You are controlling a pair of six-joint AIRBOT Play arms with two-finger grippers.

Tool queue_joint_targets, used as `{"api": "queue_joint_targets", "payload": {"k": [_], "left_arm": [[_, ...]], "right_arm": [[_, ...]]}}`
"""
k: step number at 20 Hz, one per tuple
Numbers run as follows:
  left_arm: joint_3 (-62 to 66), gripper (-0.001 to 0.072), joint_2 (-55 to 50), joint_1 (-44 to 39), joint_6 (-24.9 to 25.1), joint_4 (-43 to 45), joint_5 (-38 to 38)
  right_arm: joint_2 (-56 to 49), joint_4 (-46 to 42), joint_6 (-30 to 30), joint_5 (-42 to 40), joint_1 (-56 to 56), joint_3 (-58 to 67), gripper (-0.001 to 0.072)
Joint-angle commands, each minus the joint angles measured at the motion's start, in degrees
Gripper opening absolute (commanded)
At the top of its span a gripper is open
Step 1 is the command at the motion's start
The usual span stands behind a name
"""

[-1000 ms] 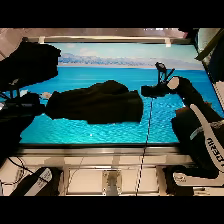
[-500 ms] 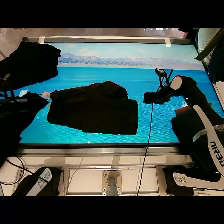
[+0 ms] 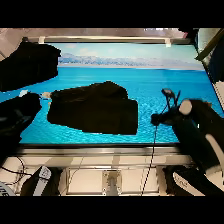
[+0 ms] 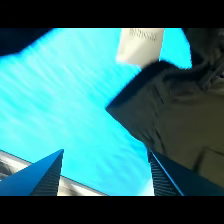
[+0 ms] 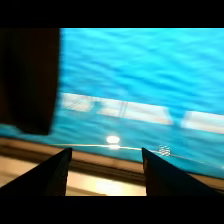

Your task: Fold the clothes and pants, and hang the long-sleeved shirts on hangers.

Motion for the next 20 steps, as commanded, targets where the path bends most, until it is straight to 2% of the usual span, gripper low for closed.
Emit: {"api": "queue_joint_targets", "payload": {"k": [1, 2, 8, 11, 14, 15, 17, 18, 19, 20], "left_arm": [[-9.6, 0.0608, -1.4, 1.3, -0.2, -13.7, 4.3], [-11.7, 0.0608, -2.5, -0.4, -0.2, -15.3, 6.5], [-14.8, 0.0608, -8.8, -10.5, -0.2, -23.8, 15.8], [-14.8, 0.0607, -11.4, -16.0, -0.9, -23.7, 18.0], [-14.8, 0.0605, -13.3, -17.9, -0.9, -23.7, 19.5], [-14.8, 0.0578, -13.3, -17.9, -0.9, -23.7, 19.8], [-14.8, 0.0453, -13.3, -17.9, -0.9, -23.8, 21.2], [-14.8, 0.0412, -13.3, -17.9, -0.9, -23.8, 22.0], [-14.8, 0.0272, -13.3, -17.9, -0.8, -23.7, 22.4], [-14.8, 0.0053, -13.3, -18.0, 0.5, -23.7, 22.5]], "right_arm": [[7.2, 26.7, -6.2, -13.0, 1.4, -13.3, 0.0484], [7.5, 29.7, -7.7, -13.5, 2.3, -14.2, 0.0484], [7.4, 29.0, -9.9, -14.3, 6.8, -14.3, 0.0484], [7.4, 27.8, -9.9, -15.6, 6.8, -14.3, 0.0484], [7.4, 27.6, -9.9, -15.4, 6.8, -14.3, 0.0483], [7.4, 27.5, -9.9, -15.4, 6.8, -14.3, 0.0483], [7.4, 27.5, -9.9, -15.5, 6.8, -14.3, 0.0483], [7.4, 27.5, -9.9, -15.5, 6.8, -14.3, 0.0483], [7.4, 27.6, -9.8, -15.6, 6.8, -14.3, 0.0483], [7.4, 27.6, -9.6, -15.6, 6.8, -14.3, 0.0483]]}}
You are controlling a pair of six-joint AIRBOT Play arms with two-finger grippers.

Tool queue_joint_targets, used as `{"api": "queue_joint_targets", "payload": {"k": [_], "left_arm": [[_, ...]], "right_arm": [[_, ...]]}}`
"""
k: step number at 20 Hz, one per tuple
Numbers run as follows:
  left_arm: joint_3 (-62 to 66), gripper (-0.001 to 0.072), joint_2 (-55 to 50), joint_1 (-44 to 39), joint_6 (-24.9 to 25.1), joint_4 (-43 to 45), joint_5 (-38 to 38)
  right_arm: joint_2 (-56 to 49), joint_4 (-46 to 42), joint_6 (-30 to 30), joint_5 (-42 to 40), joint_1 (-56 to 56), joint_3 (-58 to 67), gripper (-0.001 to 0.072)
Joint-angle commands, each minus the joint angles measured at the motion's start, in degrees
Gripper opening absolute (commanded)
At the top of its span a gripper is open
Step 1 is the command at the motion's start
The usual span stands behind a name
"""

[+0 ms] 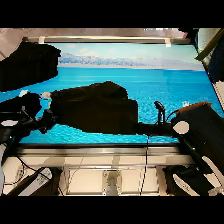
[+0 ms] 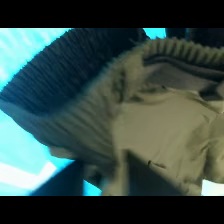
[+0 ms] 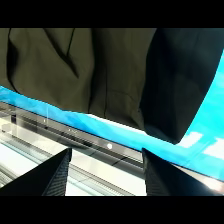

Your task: Fold the clothes and pants, and hang the long-sleeved shirts on hangers.

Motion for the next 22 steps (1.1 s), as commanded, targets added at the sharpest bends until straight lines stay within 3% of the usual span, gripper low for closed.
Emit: {"api": "queue_joint_targets", "payload": {"k": [1, 5, 7, 9, 16, 18, 22], "left_arm": [[0.0, 0.0055, -0.3, -0.6, 3.0, -0.2, 1.6], [0.0, 0.0055, -0.3, -0.6, 3.5, -0.2, 1.5], [0.0, 0.0055, -0.3, -0.6, 5.4, -0.2, 0.8], [0.0, 0.0054, -0.3, -0.6, 6.1, -0.2, 0.7], [0.0, 0.0055, -0.2, -0.7, 6.3, -0.2, -0.3], [0.0, 0.0055, -0.2, -0.7, 6.9, -0.2, -1.5], [0.0, 0.0055, -0.2, -0.7, 6.9, -0.2, -2.7]], "right_arm": [[0.0, 0.6, 0.7, 0.1, 0.1, 0.0, 0.0484], [0.0, 0.9, 4.6, -0.3, 0.1, -1.2, 0.0485], [-0.1, 1.4, 9.4, 0.0, 0.4, -2.5, 0.0501], [-0.1, 3.0, 12.6, 0.0, 3.3, -3.6, 0.0622], [-6.8, 4.2, 24.5, -11.1, 14.9, -4.4, 0.062], [-10.9, 7.6, 24.2, -14.3, 14.8, -4.4, 0.0578], [-14.3, 10.1, 24.2, -18.9, 14.8, -4.4, 0.0576]]}}
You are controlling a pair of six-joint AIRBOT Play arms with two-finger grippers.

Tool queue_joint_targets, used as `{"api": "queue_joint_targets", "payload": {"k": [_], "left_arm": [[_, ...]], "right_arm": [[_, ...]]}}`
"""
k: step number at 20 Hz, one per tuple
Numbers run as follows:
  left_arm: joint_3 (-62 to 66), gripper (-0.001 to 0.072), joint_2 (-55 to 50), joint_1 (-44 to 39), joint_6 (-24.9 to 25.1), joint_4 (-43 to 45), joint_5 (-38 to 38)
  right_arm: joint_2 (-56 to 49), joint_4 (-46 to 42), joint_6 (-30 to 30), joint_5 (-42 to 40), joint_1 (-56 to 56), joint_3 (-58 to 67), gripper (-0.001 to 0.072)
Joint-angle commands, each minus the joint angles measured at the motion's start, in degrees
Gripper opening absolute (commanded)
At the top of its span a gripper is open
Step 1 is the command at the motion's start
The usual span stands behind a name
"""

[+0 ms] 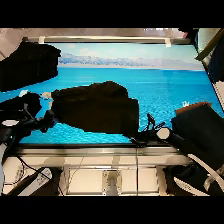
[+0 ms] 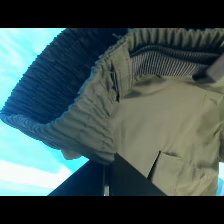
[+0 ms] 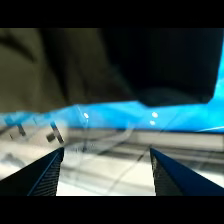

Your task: Fold the clothes and pants, and hang the long-sleeved shirts on hangers.

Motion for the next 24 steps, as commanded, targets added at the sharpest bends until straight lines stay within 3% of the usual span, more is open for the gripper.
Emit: {"api": "queue_joint_targets", "payload": {"k": [1, 7, 8, 12, 13, 14, 16, 19, 24], "left_arm": [[0.0, 0.0055, 0.0, 0.0, 0.2, 0.0, -1.0], [0.0, 0.0055, 0.0, 0.0, 0.2, 0.0, -1.0], [0.0, 0.0055, 0.0, 0.0, 0.2, 0.0, -1.0], [0.0, 0.0055, 0.1, 0.0, 1.9, 0.0, -1.0], [0.0, 0.0055, 0.1, 0.0, 3.1, 0.0, -1.1], [0.0, 0.0054, 0.1, 0.0, 4.8, 0.0, -1.4], [0.2, 0.0054, 0.3, 0.0, 7.7, 0.0, -3.3], [3.6, 0.0054, 2.4, 0.0, 9.9, 0.0, -10.4], [18.2, 0.0052, 15.9, 0.1, 10.0, 0.1, -18.1]], "right_arm": [[-2.7, 2.5, 1.0, -6.8, 0.4, 0.0, 0.0576], [-4.1, 3.3, 3.4, -16.1, 0.3, 0.0, 0.0569], [-4.6, 3.3, 4.4, -16.7, 0.3, 0.0, 0.0527], [-5.4, 3.3, 7.0, -20.0, 0.3, 0.0, 0.018], [-5.4, 3.3, 7.1, -21.8, 0.3, 0.0, 0.0043], [-5.4, 3.4, 7.1, -23.5, 0.3, 0.0, 0.0004], [-5.2, 2.8, 6.6, -25.1, 0.3, 1.3, 0.0003], [-3.0, -2.8, -3.1, -23.8, 0.4, 7.4, 0.0002], [6.1, -13.1, -12.7, -12.2, 0.4, 24.5, 0.0002]]}}
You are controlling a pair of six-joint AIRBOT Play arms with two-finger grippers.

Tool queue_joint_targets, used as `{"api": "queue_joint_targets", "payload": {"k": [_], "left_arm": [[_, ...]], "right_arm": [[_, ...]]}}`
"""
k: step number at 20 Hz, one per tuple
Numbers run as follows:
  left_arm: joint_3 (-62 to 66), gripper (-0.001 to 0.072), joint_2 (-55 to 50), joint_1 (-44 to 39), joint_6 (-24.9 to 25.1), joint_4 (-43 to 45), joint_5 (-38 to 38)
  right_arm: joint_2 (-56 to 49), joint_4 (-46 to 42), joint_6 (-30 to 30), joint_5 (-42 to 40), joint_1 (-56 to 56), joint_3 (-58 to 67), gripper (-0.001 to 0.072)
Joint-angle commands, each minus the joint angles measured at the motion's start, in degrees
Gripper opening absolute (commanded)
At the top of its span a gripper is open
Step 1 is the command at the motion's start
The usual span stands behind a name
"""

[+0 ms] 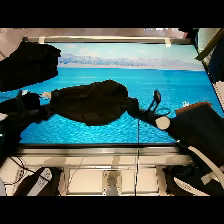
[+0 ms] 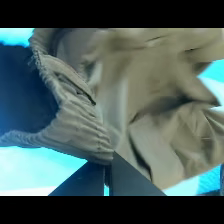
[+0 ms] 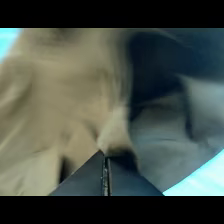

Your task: Fold the clothes and pants, and hang the long-sleeved shirts on hangers.

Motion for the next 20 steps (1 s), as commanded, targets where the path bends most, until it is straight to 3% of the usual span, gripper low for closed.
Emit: {"api": "queue_joint_targets", "payload": {"k": [1, 6, 10, 13, 16, 20], "left_arm": [[11.5, 0.0052, 9.9, 0.1, 0.6, 0.2, -4.7], [34.1, 0.0052, 18.5, 0.1, -6.7, 10.4, -5.2], [48.0, 0.0052, 18.4, 0.1, -9.8, 10.7, -5.4], [50.3, 0.0052, 16.7, 0.0, -14.1, 9.4, -7.5], [50.2, 0.0052, 13.2, 0.0, -15.1, 3.7, -12.5], [47.7, 0.0052, 8.0, -2.7, -16.9, 3.4, -13.7]], "right_arm": [[6.9, -9.5, -7.4, 10.3, 0.1, 12.6, 0.0001], [15.3, -13.3, -7.9, 24.5, 0.1, 33.2, 0.0001], [15.5, -13.7, -9.6, 30.8, 0.1, 48.2, 0.0], [14.8, -17.4, -9.6, 30.8, 0.1, 55.5, -0.0002], [11.6, -22.8, -9.5, 31.3, 0.1, 60.4, -0.0004], [2.2, -25.5, -9.3, 33.8, -2.7, 61.4, -0.0004]]}}
